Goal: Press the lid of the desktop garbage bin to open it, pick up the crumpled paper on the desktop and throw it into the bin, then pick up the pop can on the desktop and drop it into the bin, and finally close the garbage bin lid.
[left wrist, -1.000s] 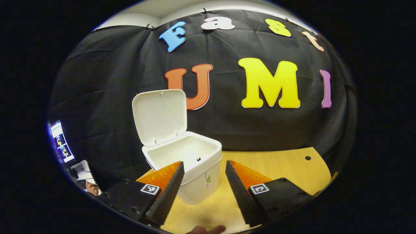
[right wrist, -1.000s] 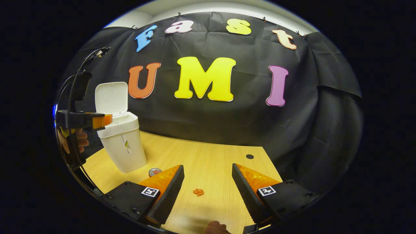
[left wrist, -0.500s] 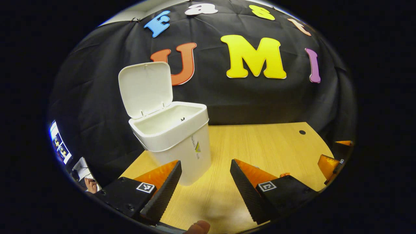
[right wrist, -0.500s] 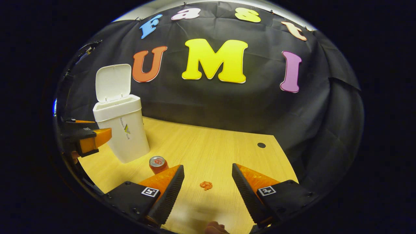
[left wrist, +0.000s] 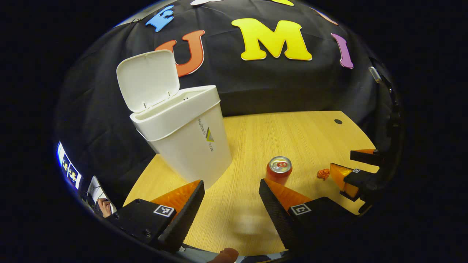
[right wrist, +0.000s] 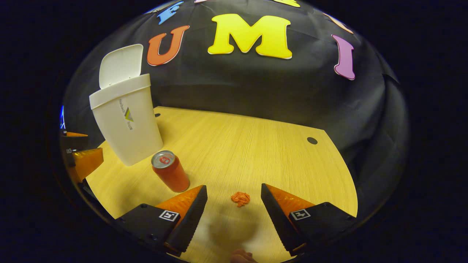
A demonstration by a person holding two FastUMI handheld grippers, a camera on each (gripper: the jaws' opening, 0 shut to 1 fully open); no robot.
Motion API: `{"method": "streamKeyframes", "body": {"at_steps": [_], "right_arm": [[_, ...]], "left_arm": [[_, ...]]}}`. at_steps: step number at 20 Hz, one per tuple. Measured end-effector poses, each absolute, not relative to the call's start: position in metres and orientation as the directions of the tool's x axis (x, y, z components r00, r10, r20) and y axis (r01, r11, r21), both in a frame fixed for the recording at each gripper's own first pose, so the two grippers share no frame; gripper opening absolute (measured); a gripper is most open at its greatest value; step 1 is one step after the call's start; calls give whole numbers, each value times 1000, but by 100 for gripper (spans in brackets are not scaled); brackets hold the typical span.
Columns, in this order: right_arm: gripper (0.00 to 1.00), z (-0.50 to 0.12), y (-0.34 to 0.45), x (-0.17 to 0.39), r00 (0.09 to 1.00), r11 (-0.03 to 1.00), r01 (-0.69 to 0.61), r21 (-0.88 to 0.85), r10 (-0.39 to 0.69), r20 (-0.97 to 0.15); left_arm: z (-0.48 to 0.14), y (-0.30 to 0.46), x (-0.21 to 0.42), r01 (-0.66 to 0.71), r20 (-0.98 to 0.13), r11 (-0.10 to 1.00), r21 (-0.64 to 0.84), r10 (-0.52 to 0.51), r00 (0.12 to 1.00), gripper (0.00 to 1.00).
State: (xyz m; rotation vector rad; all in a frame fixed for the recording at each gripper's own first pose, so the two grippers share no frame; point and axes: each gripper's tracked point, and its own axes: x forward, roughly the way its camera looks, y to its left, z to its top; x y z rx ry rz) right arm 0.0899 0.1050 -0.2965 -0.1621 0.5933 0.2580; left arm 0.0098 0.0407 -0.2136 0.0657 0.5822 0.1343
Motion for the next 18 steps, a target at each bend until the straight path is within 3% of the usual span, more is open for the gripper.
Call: {"method": "streamKeyframes", "body": {"at_steps": [6, 17, 18], "right_arm": [[94, -350, 99, 114, 732, 961, -268, -63, 161, -662], [94, -396, 95, 131, 642, 968, -251, -26, 146, -753], [89, -398, 99, 130, 634, 965, -260, -19, 156, -758]], "left_arm": [[-249, 19, 7, -61, -612, 996, 63, 87, 786, 98], [-275, 27, -1, -107, -676, 992, 59, 119, 727, 99], [-276, 28, -2, -110, -677, 992, 62, 123, 725, 98]]}}
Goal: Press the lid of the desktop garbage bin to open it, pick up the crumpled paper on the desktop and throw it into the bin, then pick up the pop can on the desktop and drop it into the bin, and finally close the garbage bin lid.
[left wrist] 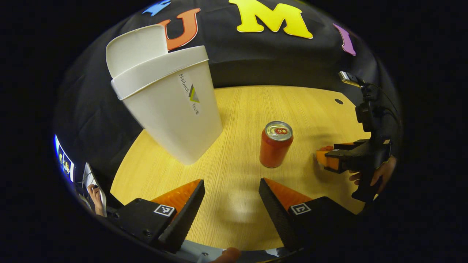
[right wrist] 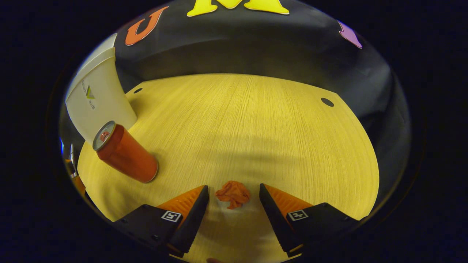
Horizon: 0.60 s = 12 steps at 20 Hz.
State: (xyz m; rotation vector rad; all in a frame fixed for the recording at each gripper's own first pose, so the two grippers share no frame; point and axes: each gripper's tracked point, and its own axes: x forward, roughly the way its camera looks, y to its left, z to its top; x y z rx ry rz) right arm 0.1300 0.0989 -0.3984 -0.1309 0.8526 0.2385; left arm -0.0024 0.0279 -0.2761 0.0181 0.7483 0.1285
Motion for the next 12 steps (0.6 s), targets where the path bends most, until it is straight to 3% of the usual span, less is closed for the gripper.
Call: {"method": "streamKeyframes", "body": {"at_steps": [1, 2, 4, 5, 6, 12], "right_arm": [[89, -400, 98, 127, 629, 965, -263, -18, 157, -761], [70, -399, 99, 128, 630, 964, -265, -11, 165, -759], [54, -397, 97, 130, 630, 962, -272, -11, 169, -758], [54, -399, 98, 129, 629, 963, -270, -13, 166, -759], [38, -399, 99, 128, 625, 964, -267, -5, 169, -762], [38, -386, 96, 126, 631, 963, -268, 5, 180, -754]], "left_arm": [[-278, 28, -3, -111, -679, 992, 63, 124, 724, 99], [-279, 29, -4, -112, -681, 992, 65, 126, 722, 99], [-281, 29, -7, -113, -683, 992, 62, 125, 719, 99], [-282, 29, -9, -115, -685, 991, 61, 126, 718, 99], [-282, 29, -10, -116, -686, 991, 61, 126, 717, 98], [-280, 33, -18, -117, -682, 991, 61, 127, 721, 98]]}}
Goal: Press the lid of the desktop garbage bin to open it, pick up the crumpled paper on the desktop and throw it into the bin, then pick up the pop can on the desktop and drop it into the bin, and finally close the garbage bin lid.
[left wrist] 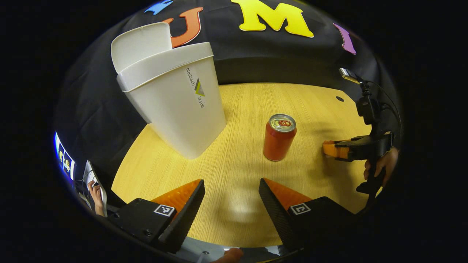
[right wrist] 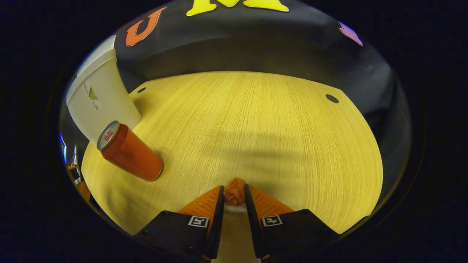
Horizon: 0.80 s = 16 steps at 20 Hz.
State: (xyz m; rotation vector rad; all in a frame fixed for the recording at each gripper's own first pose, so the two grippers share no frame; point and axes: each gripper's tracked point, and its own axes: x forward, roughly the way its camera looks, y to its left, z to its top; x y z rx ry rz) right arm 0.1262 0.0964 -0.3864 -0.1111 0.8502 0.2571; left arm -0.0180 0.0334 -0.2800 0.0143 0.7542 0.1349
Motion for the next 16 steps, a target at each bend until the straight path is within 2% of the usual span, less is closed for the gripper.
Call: {"method": "streamKeyframes", "body": {"at_steps": [1, 2, 7, 16], "right_arm": [[36, -380, 92, 124, 636, 964, -265, -4, 172, -752], [18, -374, 94, 122, 633, 964, -267, 12, 185, -752], [18, -313, 92, 113, 680, 965, -261, 4, 187, -709], [18, -121, 158, 126, 839, 947, -319, -47, 259, -478]], "left_arm": [[-279, 34, -19, -117, -678, 991, 59, 126, 724, 98], [-277, 34, -18, -116, -675, 992, 56, 123, 727, 98], [-262, 33, -13, -99, -640, 994, 36, 99, 762, 98], [-228, 50, -2, -22, -534, 1000, 8, 23, 845, 98]]}}
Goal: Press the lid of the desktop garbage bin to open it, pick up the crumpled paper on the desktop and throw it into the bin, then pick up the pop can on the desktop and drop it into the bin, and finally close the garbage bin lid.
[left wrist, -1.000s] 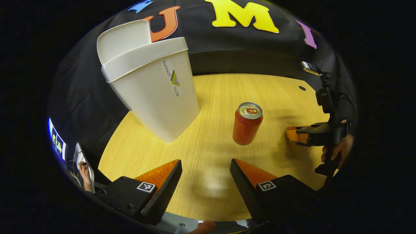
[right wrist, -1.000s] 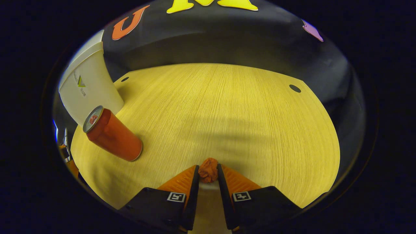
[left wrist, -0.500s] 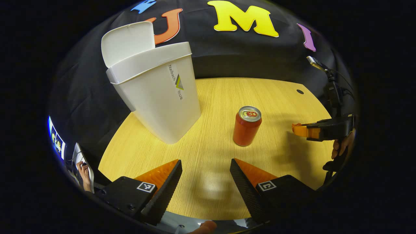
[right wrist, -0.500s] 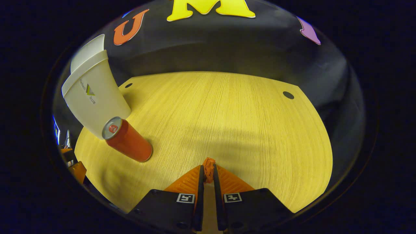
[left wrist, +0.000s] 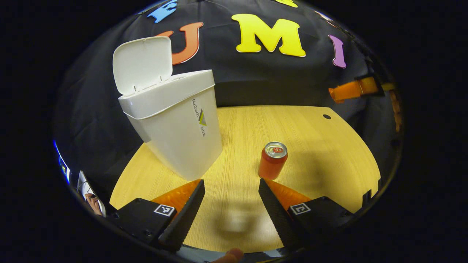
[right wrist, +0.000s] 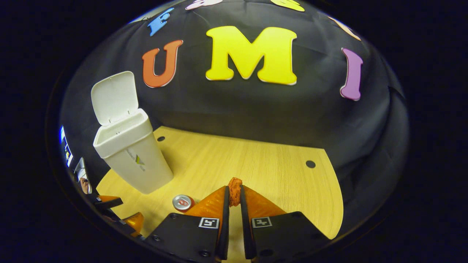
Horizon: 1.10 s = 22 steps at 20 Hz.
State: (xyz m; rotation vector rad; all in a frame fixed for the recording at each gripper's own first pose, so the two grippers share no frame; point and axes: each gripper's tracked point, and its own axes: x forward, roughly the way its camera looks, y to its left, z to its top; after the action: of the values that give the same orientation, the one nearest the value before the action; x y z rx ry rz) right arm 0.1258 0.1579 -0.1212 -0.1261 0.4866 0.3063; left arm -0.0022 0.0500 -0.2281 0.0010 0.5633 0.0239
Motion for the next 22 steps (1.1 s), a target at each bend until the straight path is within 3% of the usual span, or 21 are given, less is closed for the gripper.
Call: {"method": "streamKeyframes", "body": {"at_steps": [6, 10, 16, 21, 22], "right_arm": [[18, -65, 256, 128, 855, 891, -432, -139, 356, -377], [17, -57, 341, 119, 820, 843, -518, -145, 441, -365], [18, -64, 462, 103, 739, 756, -643, -122, 571, -357], [18, -98, 519, 92, 683, 696, -705, -137, 613, -399], [24, -103, 524, 92, 680, 694, -707, -138, 612, -404]], "left_arm": [[-213, 83, -13, 20, -459, 1000, -18, -26, 888, 98], [-213, 126, -26, -25, -427, 1000, 5, 25, 904, 98], [-230, 189, -58, -109, -436, 994, -1, 97, 895, 98], [-242, 214, -79, -134, -430, 991, 24, 131, 893, 98], [-246, 216, -82, -139, -435, 990, 18, 133, 890, 98]]}}
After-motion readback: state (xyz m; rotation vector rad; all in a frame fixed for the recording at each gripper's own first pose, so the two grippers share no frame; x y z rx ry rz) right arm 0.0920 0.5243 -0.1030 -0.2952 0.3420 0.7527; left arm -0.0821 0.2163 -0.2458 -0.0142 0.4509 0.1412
